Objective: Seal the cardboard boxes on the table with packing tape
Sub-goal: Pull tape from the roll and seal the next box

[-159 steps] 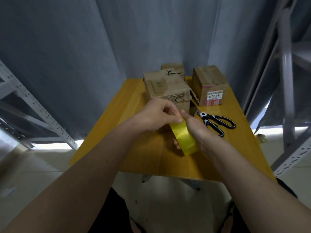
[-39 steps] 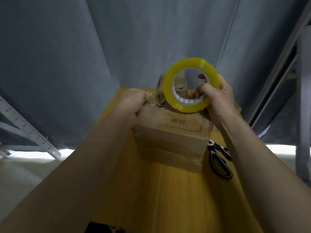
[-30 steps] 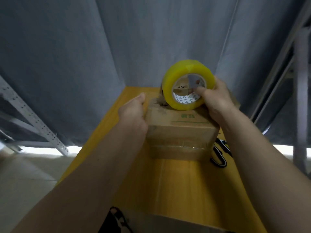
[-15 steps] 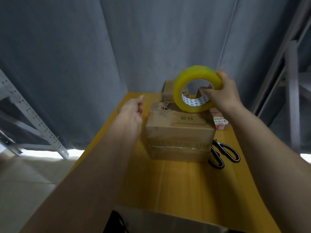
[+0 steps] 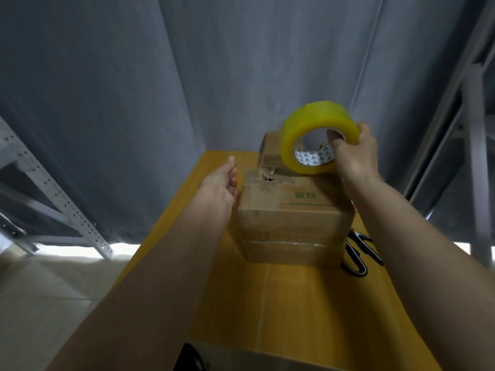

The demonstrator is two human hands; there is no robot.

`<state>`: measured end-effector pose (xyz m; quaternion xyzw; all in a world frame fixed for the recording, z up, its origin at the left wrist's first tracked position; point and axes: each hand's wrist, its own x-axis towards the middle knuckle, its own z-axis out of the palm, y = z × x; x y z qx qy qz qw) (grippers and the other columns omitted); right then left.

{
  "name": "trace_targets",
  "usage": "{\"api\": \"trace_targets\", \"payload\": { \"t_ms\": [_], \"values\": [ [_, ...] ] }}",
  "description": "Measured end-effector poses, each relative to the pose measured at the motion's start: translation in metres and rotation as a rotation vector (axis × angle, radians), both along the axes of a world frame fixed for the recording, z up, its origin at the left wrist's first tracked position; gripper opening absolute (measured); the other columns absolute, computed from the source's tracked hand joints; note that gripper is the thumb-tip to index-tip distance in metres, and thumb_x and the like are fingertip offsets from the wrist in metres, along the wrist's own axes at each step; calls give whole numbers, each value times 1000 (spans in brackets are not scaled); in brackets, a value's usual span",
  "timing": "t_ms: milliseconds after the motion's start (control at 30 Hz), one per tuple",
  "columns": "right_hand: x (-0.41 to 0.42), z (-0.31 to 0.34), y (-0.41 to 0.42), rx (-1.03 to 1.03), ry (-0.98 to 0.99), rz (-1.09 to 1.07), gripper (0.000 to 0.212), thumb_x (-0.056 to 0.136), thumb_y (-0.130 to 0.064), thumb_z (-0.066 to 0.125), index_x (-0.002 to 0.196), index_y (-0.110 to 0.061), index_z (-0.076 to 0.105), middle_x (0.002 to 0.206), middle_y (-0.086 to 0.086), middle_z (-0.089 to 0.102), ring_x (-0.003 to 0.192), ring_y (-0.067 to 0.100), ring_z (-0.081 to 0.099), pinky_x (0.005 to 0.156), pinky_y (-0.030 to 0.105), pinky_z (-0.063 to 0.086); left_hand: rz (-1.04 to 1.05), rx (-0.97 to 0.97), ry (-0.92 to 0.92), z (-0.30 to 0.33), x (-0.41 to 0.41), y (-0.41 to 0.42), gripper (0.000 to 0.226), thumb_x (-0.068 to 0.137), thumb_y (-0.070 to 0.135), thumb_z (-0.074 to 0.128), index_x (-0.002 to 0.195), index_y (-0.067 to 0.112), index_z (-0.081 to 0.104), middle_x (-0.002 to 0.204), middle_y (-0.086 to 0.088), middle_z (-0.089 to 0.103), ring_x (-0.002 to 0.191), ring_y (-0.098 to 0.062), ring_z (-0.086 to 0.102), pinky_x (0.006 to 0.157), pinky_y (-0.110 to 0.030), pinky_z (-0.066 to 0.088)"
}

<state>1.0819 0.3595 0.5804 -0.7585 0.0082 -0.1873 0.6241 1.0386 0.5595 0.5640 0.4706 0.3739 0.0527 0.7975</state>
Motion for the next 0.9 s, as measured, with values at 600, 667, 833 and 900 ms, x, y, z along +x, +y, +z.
{"api": "trace_targets", "payload": {
  "t_ms": [600,667,833,900],
  "values": [
    [22,-18,13,-29,69,-102,22,86,-35,65,99,-18,66,87,-1,65,86,19,63,74,32,47,45,-87,-44,-33,16,8,13,86,12,70,76,6,63,75,0,63,53,-3,53,40,-11,43],
    [22,-19,12,-24,72,-97,22,86,-37,65,98,-19,65,85,-3,64,85,18,63,76,34,48,11,-74,-33,-34,12,4,12,85,16,72,79,8,65,70,-2,66,44,-6,58,36,-17,45],
    [24,-22,12,-14,67,-118,20,85,-34,65,96,-18,66,90,2,67,88,21,65,79,34,51,-83,216,20,-49,1,-4,23,83,38,73,84,15,70,79,-6,71,55,-16,67,35,-19,44],
    [23,-23,12,-10,63,-123,24,84,-36,65,98,-17,67,91,2,68,88,21,65,79,34,51,-88,239,31,-53,-1,-4,42,87,39,67,108,3,67,95,-13,70,68,-21,67,30,-19,42]
  ]
}}
